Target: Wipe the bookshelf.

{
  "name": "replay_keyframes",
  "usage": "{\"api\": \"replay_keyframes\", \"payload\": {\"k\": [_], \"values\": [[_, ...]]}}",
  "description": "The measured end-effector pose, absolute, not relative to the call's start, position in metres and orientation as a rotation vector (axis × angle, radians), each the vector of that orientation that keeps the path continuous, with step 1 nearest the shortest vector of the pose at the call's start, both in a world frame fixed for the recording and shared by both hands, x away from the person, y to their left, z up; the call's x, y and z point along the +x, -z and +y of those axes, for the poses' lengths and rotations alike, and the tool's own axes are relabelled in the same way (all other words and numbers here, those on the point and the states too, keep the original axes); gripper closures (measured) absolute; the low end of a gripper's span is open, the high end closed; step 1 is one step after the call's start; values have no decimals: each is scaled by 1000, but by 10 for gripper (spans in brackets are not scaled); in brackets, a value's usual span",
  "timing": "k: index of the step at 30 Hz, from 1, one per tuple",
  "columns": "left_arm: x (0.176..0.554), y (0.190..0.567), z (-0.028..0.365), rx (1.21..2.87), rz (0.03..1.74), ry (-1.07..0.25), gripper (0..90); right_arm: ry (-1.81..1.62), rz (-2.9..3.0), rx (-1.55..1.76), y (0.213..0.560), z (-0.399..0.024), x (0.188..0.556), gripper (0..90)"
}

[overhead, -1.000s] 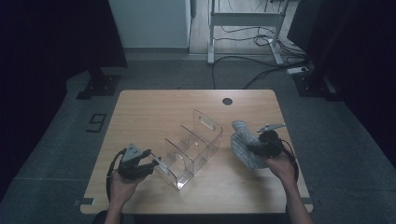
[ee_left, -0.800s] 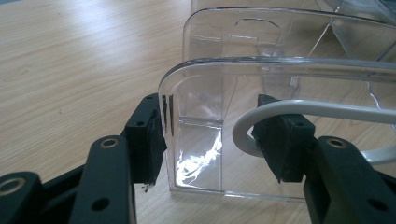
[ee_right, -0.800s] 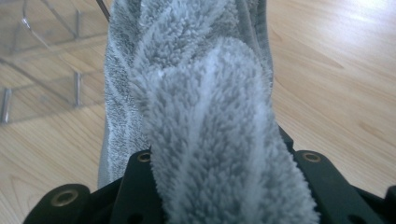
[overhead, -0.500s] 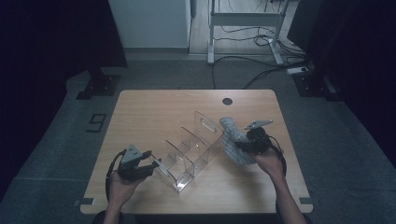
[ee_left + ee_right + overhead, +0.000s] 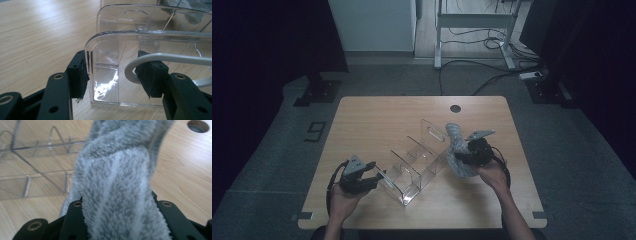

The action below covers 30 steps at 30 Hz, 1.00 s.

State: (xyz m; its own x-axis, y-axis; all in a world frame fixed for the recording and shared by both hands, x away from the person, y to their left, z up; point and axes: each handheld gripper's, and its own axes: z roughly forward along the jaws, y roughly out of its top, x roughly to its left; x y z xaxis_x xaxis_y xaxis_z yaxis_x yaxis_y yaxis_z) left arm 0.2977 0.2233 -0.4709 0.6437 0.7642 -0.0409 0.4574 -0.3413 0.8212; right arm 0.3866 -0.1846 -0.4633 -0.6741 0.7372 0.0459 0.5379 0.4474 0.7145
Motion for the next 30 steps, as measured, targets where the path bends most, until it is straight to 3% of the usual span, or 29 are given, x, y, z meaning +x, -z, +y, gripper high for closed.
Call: {"api": "replay_keyframes", "payload": {"k": [30], "values": [[298, 471, 219, 1990, 950, -446, 450, -1036, 2531, 917, 463, -147, 367, 612]]}}
